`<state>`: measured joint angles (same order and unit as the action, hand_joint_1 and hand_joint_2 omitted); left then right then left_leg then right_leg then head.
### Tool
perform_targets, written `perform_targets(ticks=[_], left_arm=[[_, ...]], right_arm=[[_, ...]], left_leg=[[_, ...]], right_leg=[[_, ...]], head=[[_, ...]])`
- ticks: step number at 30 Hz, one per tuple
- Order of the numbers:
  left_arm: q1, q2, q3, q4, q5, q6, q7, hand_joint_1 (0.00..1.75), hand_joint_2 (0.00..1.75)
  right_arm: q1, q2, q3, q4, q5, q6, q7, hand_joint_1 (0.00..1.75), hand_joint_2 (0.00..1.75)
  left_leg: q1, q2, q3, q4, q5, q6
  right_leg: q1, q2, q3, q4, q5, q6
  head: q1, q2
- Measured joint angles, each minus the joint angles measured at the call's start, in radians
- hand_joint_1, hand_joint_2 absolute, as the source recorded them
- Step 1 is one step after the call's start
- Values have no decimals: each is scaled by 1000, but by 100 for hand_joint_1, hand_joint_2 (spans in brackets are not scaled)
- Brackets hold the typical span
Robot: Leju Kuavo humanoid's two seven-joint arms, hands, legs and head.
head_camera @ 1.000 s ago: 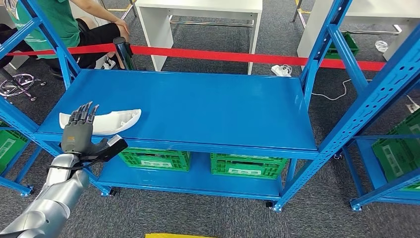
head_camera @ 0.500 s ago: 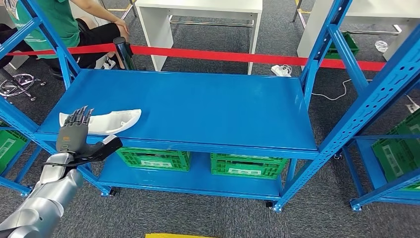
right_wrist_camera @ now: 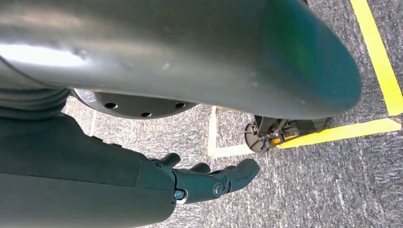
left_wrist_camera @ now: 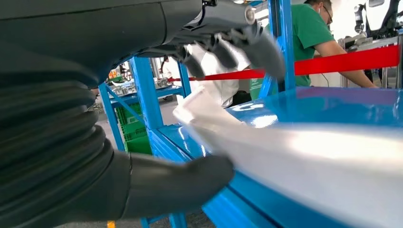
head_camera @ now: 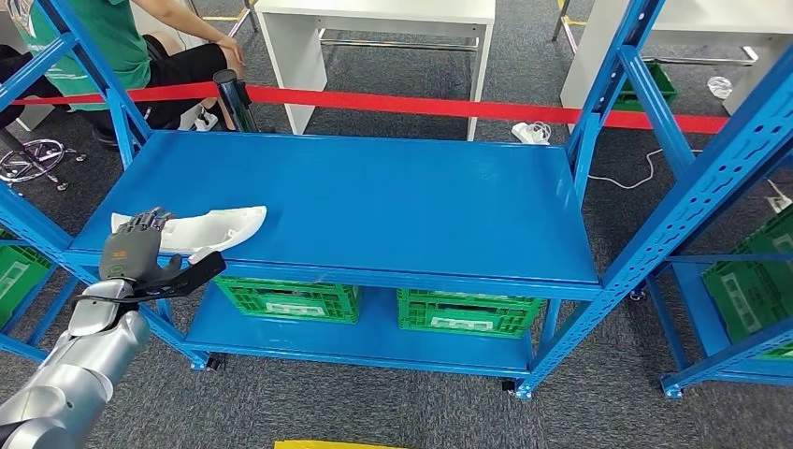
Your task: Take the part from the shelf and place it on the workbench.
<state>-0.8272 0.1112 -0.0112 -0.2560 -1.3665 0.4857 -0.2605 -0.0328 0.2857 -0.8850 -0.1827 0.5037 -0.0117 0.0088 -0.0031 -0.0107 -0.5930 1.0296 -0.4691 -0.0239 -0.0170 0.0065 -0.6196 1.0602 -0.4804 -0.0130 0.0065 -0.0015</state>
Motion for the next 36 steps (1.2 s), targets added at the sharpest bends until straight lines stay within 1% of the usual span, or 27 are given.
perform_targets(ticks=[5, 18, 28, 30, 32, 34, 36], left_arm=[[0, 10, -10, 0, -8, -11, 13, 175, 175], [-4, 23, -17, 0, -17, -27, 31, 175, 175], [-5, 24, -23, 0, -17, -27, 33, 175, 175], [-6, 25, -24, 0, -19, -29, 30, 175, 87], [-8, 26, -27, 0, -27, -25, 19, 175, 87], [-9, 27, -38, 0, -44, 14, 8, 175, 175], [-9, 28, -53, -1, -64, 94, -3, 175, 175]], right_arm=[[0, 1, 0, 0, 0, -4, -5, 0, 0], [1, 1, -1, 0, 2, -19, -56, 0, 0], [1, 1, -1, 0, 2, -23, -58, 0, 0], [1, 1, -1, 0, 1, -26, -60, 0, 0], [1, 1, -2, 0, 0, -28, -61, 0, 0], [1, 1, -3, 0, 0, -29, -61, 0, 0], [1, 1, -4, 0, 0, -30, -59, 0, 0]], left_leg=[[0, 0, 0, 0, 0, 0], [0, 0, 0, 0, 0, 0], [0, 0, 0, 0, 0, 0], [0, 0, 0, 0, 0, 0], [0, 0, 0, 0, 0, 0], [0, 0, 0, 0, 0, 0], [0, 0, 0, 0, 0, 0]], right_leg=[[0, 0, 0, 0, 0, 0], [0, 0, 0, 0, 0, 0], [0, 0, 0, 0, 0, 0], [0, 0, 0, 0, 0, 0], [0, 0, 0, 0, 0, 0], [0, 0, 0, 0, 0, 0], [0, 0, 0, 0, 0, 0]], head=[[0, 0], [0, 0], [0, 0], [0, 0], [0, 0], [0, 0], [0, 0]])
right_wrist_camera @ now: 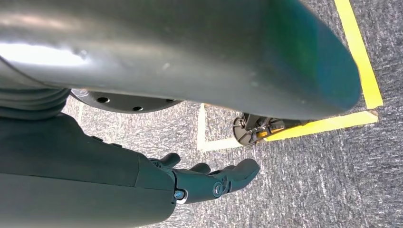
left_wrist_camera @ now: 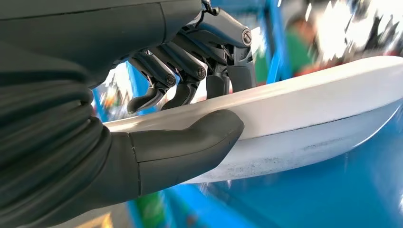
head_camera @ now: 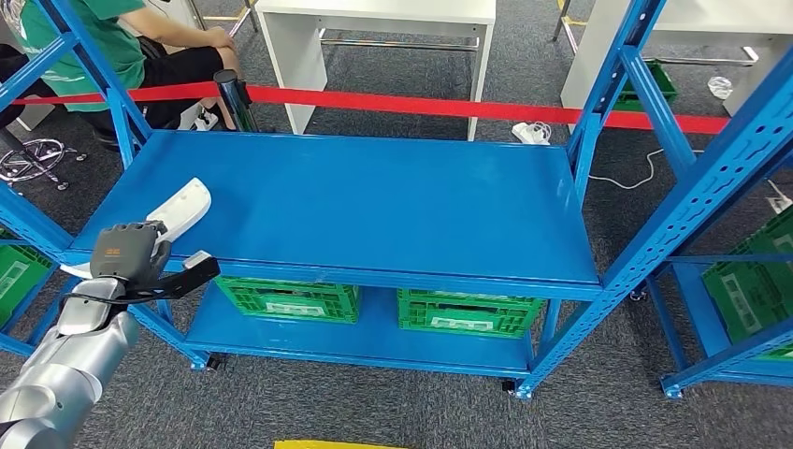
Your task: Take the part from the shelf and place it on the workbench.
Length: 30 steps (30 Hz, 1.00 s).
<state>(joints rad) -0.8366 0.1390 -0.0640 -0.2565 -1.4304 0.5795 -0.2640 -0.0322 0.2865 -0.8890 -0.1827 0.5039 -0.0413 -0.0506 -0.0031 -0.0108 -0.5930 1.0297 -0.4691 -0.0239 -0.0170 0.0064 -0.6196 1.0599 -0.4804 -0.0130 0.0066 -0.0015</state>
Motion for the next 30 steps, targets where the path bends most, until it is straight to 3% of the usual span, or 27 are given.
perform_targets(ticks=[4, 11, 16, 20, 25, 30], left_arm=[[0, -4, -28, -32, -21, 109, -35, 175, 175], [1, -31, -36, -177, 25, 121, -152, 175, 175], [10, -81, 1, -302, 117, 121, -308, 175, 175], [37, -148, 42, -414, 181, 121, -402, 175, 175], [80, -212, 35, -539, 279, 121, -430, 175, 175], [99, -237, 29, -598, 293, 121, -432, 175, 175]], right_arm=[[-1, 0, -5, 0, 3, 2, -1, 0, 0], [-4, -12, -6, 0, 12, 29, -38, 0, 0], [-11, -31, -12, 0, 9, 51, -82, 0, 0], [-18, -43, -22, 0, 0, 56, -93, 0, 0], [-24, -50, -35, 0, -5, 50, -87, 0, 0], [-24, -52, -43, 0, -5, 49, -87, 0, 0]], left_leg=[[0, 0, 0, 0, 0, 0], [0, 0, 0, 0, 0, 0], [0, 0, 0, 0, 0, 0], [0, 0, 0, 0, -1, 1], [0, 0, 0, 0, -2, 2], [0, 0, 0, 0, -2, 3]], right_leg=[[0, 0, 0, 0, 0, 0], [0, 0, 0, -1, 0, 0], [0, 0, 1, -2, 1, 1], [0, 0, 2, -3, 1, 2], [0, 0, 2, -4, 1, 2], [0, 1, 2, -4, 1, 2]], head=[[0, 0], [0, 0], [0, 0], [0, 0], [0, 0], [0, 0]])
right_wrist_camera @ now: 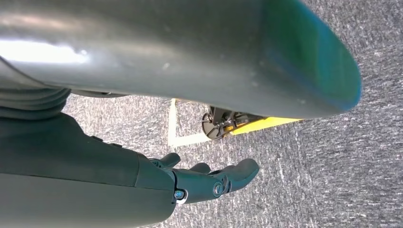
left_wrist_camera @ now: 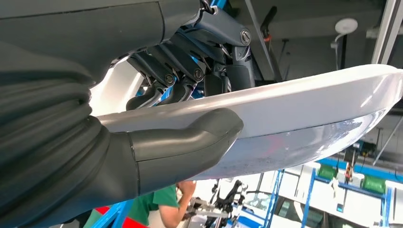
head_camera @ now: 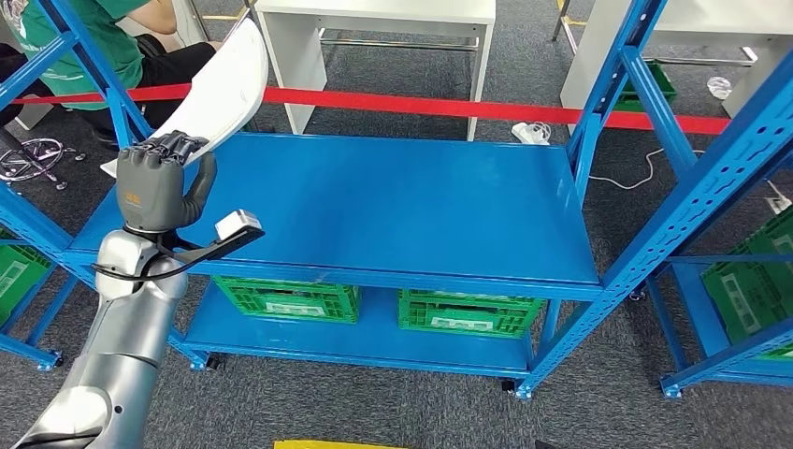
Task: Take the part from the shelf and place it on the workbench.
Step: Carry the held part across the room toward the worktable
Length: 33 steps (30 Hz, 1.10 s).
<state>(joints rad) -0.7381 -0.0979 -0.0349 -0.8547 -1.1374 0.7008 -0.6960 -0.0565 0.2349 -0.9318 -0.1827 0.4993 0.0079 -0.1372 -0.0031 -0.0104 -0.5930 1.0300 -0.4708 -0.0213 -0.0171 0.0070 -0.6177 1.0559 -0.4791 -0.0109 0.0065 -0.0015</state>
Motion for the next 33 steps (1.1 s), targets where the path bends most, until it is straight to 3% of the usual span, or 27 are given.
perform_targets(ticks=[5, 8, 10, 12, 14, 15, 18, 19, 21, 24, 26, 28, 30, 31, 33], left_arm=[[9, -5, -9, -28, 32, 0, -2, 175, 175], [26, -5, -45, -65, 93, 0, 9, 175, 175], [42, -2, -79, -95, 117, 0, 36, 175, 175], [65, 7, -110, -126, 136, 0, 67, 175, 175], [87, 18, -132, -148, 150, 0, 82, 175, 175], [95, 23, -142, -155, 155, 0, 87, 175, 175], [110, 43, -169, -172, 161, 0, 96, 175, 175], [112, 49, -175, -177, 162, 0, 98, 175, 175], [114, 58, -185, -186, 162, 0, 99, 175, 175], [118, 71, -194, -194, 162, 0, 100, 175, 175], [121, 79, -196, -196, 162, 0, 101, 175, 175], [122, 83, -200, -198, 160, 0, 106, 175, 175], [129, 86, -206, -198, 149, 0, 116, 175, 175], [133, 87, -211, -200, 138, 0, 123, 175, 175], [139, 88, -221, -206, 113, -1, 140, 175, 175]], right_arm=[[0, -2, -4, 0, 2, -3, 5, 0, 0], [-1, -4, -4, 0, 12, -11, 14, 0, 0], [-2, -8, -4, 0, 23, -14, 13, 0, 0], [-2, -14, -4, 0, 35, -14, 7, 0, 0], [-1, -19, -4, 0, 44, -13, 1, 0, 0], [-1, -22, -3, 0, 48, -12, -2, 0, 0], [-4, -31, -3, 0, 56, -7, -6, 0, 0], [-5, -32, -2, 0, 58, -6, -7, 0, 0], [-8, -34, -2, 1, 59, -4, -7, 0, 0], [-12, -37, -2, 0, 59, -4, -9, 0, 0], [-12, -37, -2, 0, 60, -4, -10, 0, 0], [-11, -37, -1, 0, 64, -2, -10, 0, 0], [-11, -37, 0, 0, 69, -1, -7, 0, 0], [-11, -37, 0, 0, 72, 0, -2, 0, 0], [-11, -35, 0, 1, 76, 1, 10, 0, 0]], left_leg=[[-1, 0, 0, 1, -1, 3], [2, 3, 18, -34, 21, 26], [10, 8, 33, -68, 41, 35], [11, 12, 32, -70, 44, 37], [13, 15, 27, -65, 44, 35], [17, 16, 23, -60, 42, 31], [35, 15, -4, -23, 32, 5], [38, 14, -15, -6, 26, -7], [38, 8, -33, 22, 19, -28], [41, 6, -47, 40, 11, -45], [42, 7, -68, 93, -41, -48], [38, 8, -100, 203, -122, -45], [32, 8, -109, 281, -160, -37], [28, 8, -91, 274, -152, -29], [14, 7, -11, 171, -113, -3]], right_leg=[[-2, 0, 1, -3, 2, 3], [-5, -1, 10, -16, 5, 17], [-4, -2, -10, 37, -37, 20], [-8, -2, -59, 148, -97, 27], [-13, -2, -89, 222, -121, 35], [-17, -3, -86, 219, -109, 41], [-31, -5, -10, 87, -46, 66], [-31, -3, 7, 56, -33, 68], [-29, 5, 6, 50, -41, 51], [-29, 8, -15, 61, -38, 14], [-27, 7, -27, 59, -24, -1], [-22, 6, -44, 58, -9, -8], [-14, 5, -63, 58, 6, -12], [-9, 5, -73, 58, 14, -14], [-2, 5, -90, 57, 31, -15]], head=[[0, 0], [0, 0], [1, 0], [1, 0], [1, 0], [1, 0], [1, 0], [2, 0], [3, 0], [3, 0], [2, 0], [1, 0], [1, 0], [1, 0], [2, 0]])
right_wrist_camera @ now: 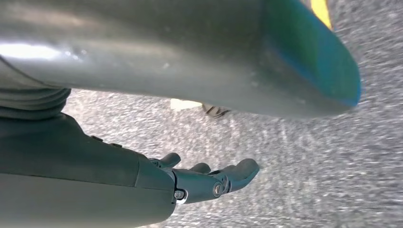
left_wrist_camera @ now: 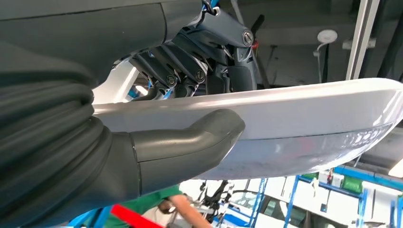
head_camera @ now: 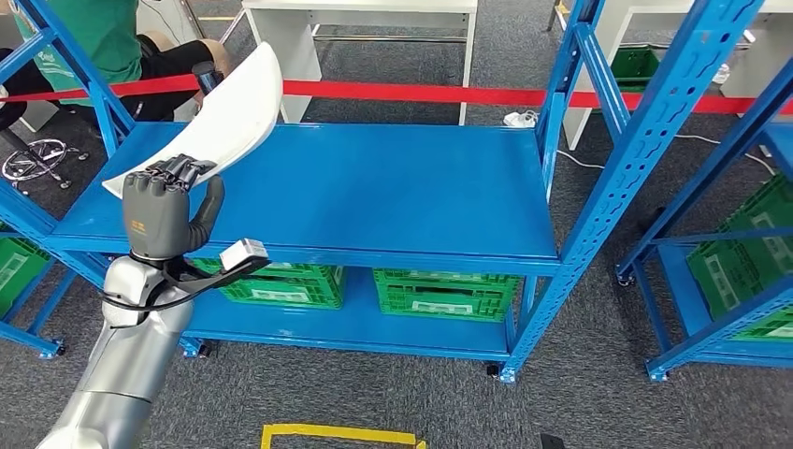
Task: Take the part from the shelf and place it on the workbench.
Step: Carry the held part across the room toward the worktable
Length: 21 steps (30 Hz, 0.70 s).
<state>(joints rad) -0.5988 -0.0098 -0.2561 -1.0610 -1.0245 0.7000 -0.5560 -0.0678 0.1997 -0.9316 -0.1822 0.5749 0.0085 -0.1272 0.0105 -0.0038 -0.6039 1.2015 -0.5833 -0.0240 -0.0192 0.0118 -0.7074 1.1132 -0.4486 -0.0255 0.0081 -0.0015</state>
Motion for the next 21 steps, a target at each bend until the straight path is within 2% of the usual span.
perform_targets(ticks=[1, 2, 3, 5, 6, 7, 8, 10, 11, 12, 13, 14, 15, 17, 18, 19, 21], left_arm=[[1, -1, -7, -5, -12, -2, 10, 175, 175], [0, -2, -14, -8, -21, -3, 18, 175, 175], [-3, -3, -21, -10, -28, -5, 24, 175, 175], [-11, -5, -34, -7, -33, -8, 32, 175, 175], [-14, -7, -41, -3, -34, -10, 35, 175, 175], [-16, -9, -48, 1, -34, -13, 37, 175, 175], [-16, -11, -54, 5, -34, -16, 39, 175, 175], [-12, -12, -65, 13, -32, -22, 41, 175, 175], [-9, -12, -68, 17, -30, -22, 41, 175, 175], [-6, -12, -71, 21, -28, -22, 41, 175, 175], [-4, -12, -72, 26, -25, -21, 42, 175, 175], [-3, -12, -73, 32, -23, -19, 45, 175, 175], [-2, -10, -73, 36, -21, -16, 49, 175, 175], [2, 0, -70, 39, -12, -10, 58, 175, 175], [9, 10, -66, 37, -4, -7, 57, 175, 175], [21, 23, -59, 31, 5, -5, 49, 175, 175], [52, 49, -37, 17, 24, -2, 19, 175, 175]], right_arm=[[0, 3, 0, 0, 2, -1, 7, 0, 0], [0, 5, 1, 0, 4, -1, 14, 0, 0], [0, 8, 1, 0, 6, -2, 21, 0, 0], [0, 11, 4, 0, 11, -4, 35, 0, 0], [0, 12, 5, 0, 12, -6, 39, 0, 0], [1, 13, 6, 0, 12, -9, 41, 0, 0], [2, 12, 6, 0, 11, -10, 42, 0, 0], [3, 10, 6, 1, 6, -13, 42, 0, 0], [3, 9, 6, 1, 4, -15, 44, 0, 0], [4, 7, 5, 1, 1, -17, 46, 0, 0], [4, 6, 5, 1, 0, -18, 48, 0, 0], [4, 5, 5, 1, -1, -18, 51, 0, 0], [3, 4, 5, 1, 1, -18, 54, 0, 0], [1, 2, 5, 0, 9, -11, 53, 0, 0], [0, 1, 5, 0, 16, -5, 49, 0, 0], [0, 1, 5, 0, 22, 0, 46, 0, 0], [1, 1, 5, 1, 29, 4, 46, 0, 0]], left_leg=[[-8, 1, 44, -61, 10, 12], [-16, 3, 75, -109, 16, 20], [-22, 4, 90, -137, 17, 24], [-30, 6, 89, -159, 34, 26], [-28, 8, 87, -171, 47, 29], [-26, 10, 84, -183, 64, 33], [-22, 11, 77, -193, 81, 38], [-19, 13, 51, -198, 109, 44], [-20, 13, 34, -196, 121, 44], [-20, 14, 17, -193, 131, 44], [-21, 15, 1, -189, 140, 43], [-21, 15, -16, -182, 148, 42], [-21, 15, -32, -175, 155, 39], [-23, 16, -58, -159, 167, 31], [-24, 17, -63, -155, 172, 25], [-25, 19, -65, -154, 178, 20], [-23, 19, -65, -155, 187, 8]], right_leg=[[2, 0, -4, -2, 9, 2], [1, -1, -5, -7, 17, 7], [-2, -2, -3, -13, 25, 13], [-6, -4, 3, -31, 45, 28], [-6, -4, 3, -35, 46, 35], [-5, -5, -1, -28, 29, 39], [-4, -5, -10, -5, -6, 42], [-3, -7, -35, 95, -105, 45], [-2, -7, -44, 151, -135, 47], [-1, -7, -45, 194, -144, 49], [0, -7, -35, 212, -132, 49], [2, -7, -5, 192, -106, 47], [3, -7, 40, 143, -85, 45], [8, -6, 136, 14, -85, 35], [10, -6, 161, -27, -98, 30], [13, -4, 170, -47, -107, 23], [11, -4, 162, -56, -94, 9]], head=[[1, 0], [1, 0], [0, 0], [-2, 0], [-2, 0], [-1, 0], [0, 0], [3, 0], [3, 0], [3, 0], [3, 0], [3, 0], [3, 0], [3, 0], [3, 0], [3, 0], [4, 0]])
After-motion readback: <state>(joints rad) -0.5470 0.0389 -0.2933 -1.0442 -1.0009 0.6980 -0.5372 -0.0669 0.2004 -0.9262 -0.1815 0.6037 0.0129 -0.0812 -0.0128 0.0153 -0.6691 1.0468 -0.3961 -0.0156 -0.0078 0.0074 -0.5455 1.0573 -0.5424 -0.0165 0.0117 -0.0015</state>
